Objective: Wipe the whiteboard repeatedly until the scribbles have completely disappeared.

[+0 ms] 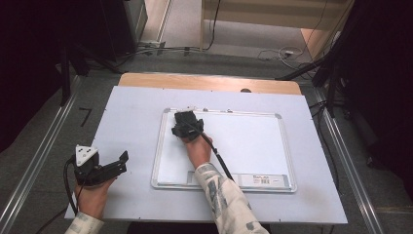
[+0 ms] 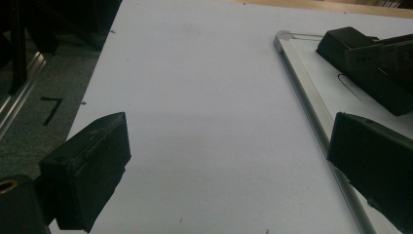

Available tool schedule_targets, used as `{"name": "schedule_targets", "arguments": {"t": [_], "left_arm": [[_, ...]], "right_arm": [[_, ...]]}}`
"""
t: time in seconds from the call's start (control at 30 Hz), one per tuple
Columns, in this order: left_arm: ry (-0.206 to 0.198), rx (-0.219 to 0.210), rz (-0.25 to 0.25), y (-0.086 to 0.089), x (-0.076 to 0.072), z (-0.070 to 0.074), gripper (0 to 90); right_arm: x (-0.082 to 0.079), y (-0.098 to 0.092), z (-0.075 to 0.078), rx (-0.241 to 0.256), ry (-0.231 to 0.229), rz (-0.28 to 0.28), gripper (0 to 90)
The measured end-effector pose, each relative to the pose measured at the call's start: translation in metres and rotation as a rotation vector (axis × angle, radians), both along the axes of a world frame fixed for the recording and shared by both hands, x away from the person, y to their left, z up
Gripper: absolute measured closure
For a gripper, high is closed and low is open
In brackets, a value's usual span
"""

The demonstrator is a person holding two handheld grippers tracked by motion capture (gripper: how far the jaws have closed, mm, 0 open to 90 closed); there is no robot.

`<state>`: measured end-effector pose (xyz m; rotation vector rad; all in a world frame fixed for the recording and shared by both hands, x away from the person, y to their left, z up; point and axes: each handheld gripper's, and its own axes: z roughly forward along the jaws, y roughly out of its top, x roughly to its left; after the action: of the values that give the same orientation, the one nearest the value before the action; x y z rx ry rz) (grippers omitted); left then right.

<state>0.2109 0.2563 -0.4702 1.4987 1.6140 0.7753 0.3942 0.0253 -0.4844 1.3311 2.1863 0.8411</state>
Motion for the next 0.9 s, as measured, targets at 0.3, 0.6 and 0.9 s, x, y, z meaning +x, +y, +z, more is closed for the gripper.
{"name": "schedule_targets", "arguments": {"t": [0.3,0.6,0.9], "left_arm": [[-0.004,-0.003,-0.003,0.001,0.000,0.000,2.5],[-0.003,-0.002,-0.006,0.001,0.000,0.000,2.5],[-0.004,-0.006,-0.002,0.003,-0.001,0.000,2.5]], "right_arm": [[-0.009,0.014,-0.001,0.003,0.001,0.026,38.8],[-0.027,0.018,-0.002,0.013,-0.005,0.062,38.8],[-0.014,-0.018,0.000,0.011,0.015,0.003,38.7]]}}
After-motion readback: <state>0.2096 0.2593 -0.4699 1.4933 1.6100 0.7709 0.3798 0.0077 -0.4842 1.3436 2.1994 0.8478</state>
